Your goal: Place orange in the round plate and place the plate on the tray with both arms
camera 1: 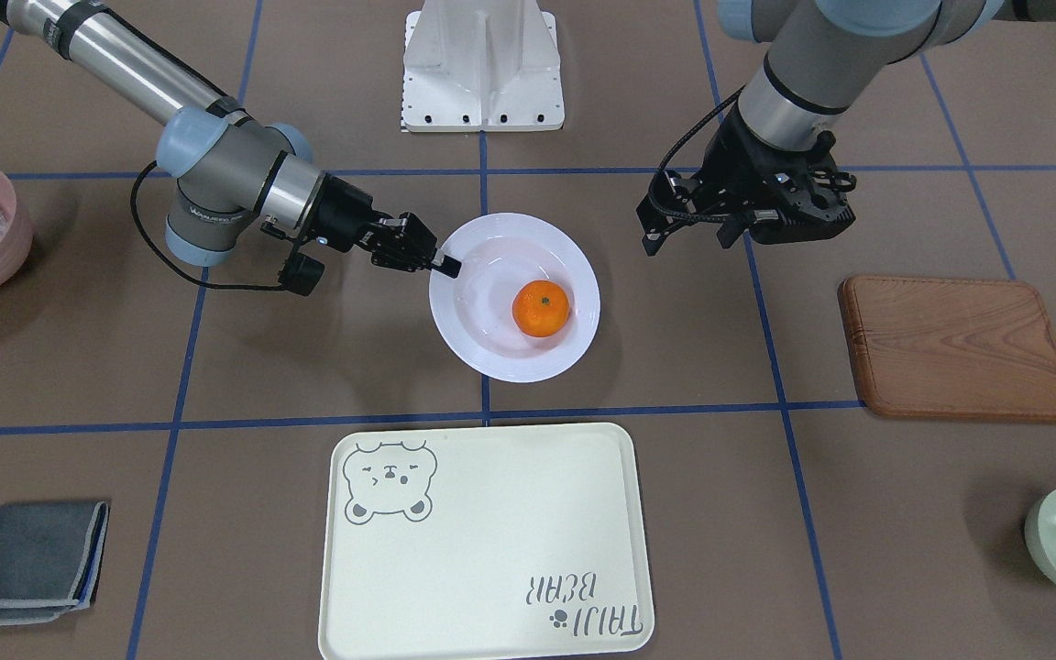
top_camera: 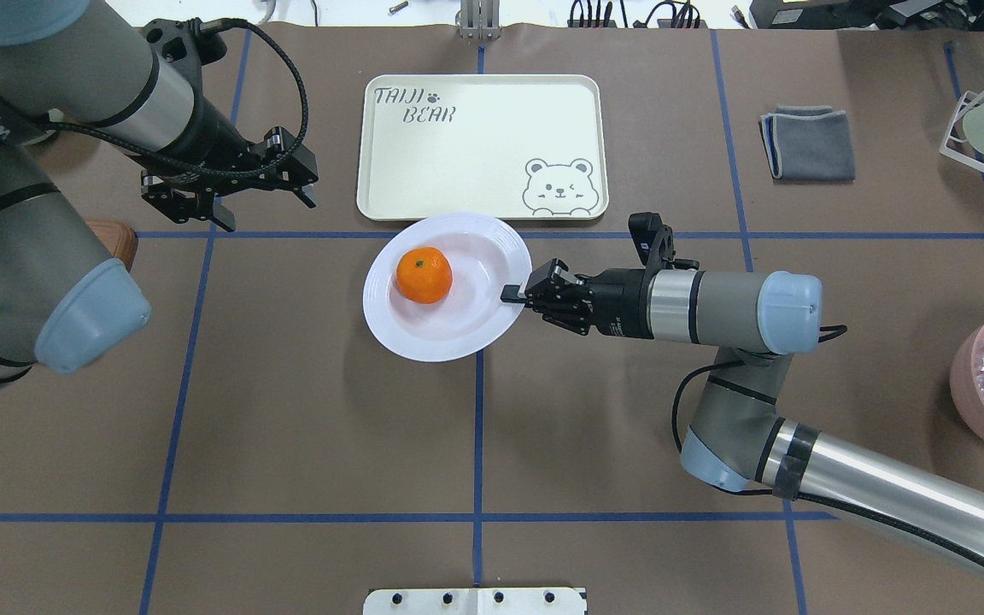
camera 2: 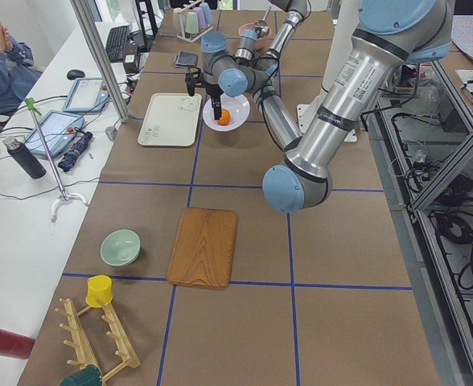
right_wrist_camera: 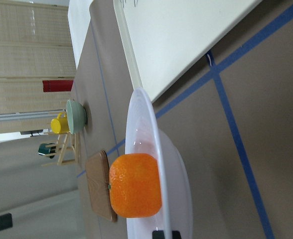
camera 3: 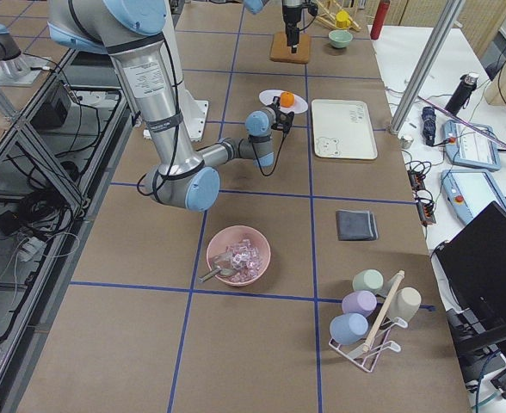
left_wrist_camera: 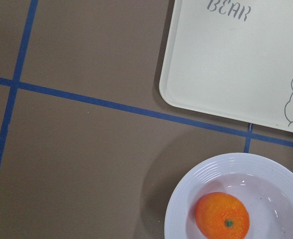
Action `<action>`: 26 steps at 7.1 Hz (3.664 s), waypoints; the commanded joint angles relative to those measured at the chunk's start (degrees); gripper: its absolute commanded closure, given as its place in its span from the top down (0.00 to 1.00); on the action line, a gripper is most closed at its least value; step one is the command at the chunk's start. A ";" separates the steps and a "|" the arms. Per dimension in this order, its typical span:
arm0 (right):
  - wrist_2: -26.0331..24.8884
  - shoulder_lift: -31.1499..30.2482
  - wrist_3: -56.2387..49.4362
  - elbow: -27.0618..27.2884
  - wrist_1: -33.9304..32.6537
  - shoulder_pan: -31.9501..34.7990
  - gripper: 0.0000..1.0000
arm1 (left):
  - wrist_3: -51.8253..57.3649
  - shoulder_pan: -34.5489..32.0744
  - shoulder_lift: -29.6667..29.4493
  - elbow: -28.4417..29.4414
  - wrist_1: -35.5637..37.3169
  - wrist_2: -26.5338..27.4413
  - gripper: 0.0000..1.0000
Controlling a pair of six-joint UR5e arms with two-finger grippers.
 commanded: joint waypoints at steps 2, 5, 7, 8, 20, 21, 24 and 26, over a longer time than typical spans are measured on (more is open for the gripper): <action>-16.14 3.47 7.69 -6.00 0.45 -1.49 0.00 | 0.00 -1.86 0.13 -0.53 0.94 0.09 0.97; -26.62 11.11 16.23 -10.87 -12.32 -1.14 0.00 | 0.09 -1.78 0.04 -2.03 2.96 0.09 0.97; -29.78 13.76 16.41 -11.40 -24.02 -0.62 0.00 | 0.09 -1.78 0.04 -1.94 3.15 0.09 0.97; -31.10 14.29 17.62 -12.79 -24.77 -0.53 0.00 | 0.09 -1.78 -0.05 -2.03 3.15 0.09 0.97; -23.98 -2.26 0.94 7.09 -25.66 -2.20 1.00 | 0.52 -4.24 0.13 -1.77 3.15 0.26 0.97; -14.16 -6.49 -11.50 10.80 -25.57 1.81 1.00 | 3.57 -4.67 1.00 -1.76 3.32 0.26 0.97; 24.04 -10.12 -27.37 10.23 -26.71 25.23 1.00 | 21.30 -10.02 9.33 -3.43 3.59 0.44 0.97; 41.06 -11.37 -46.43 3.15 -28.20 38.79 1.00 | 37.27 -14.94 16.01 -3.70 3.67 0.35 0.97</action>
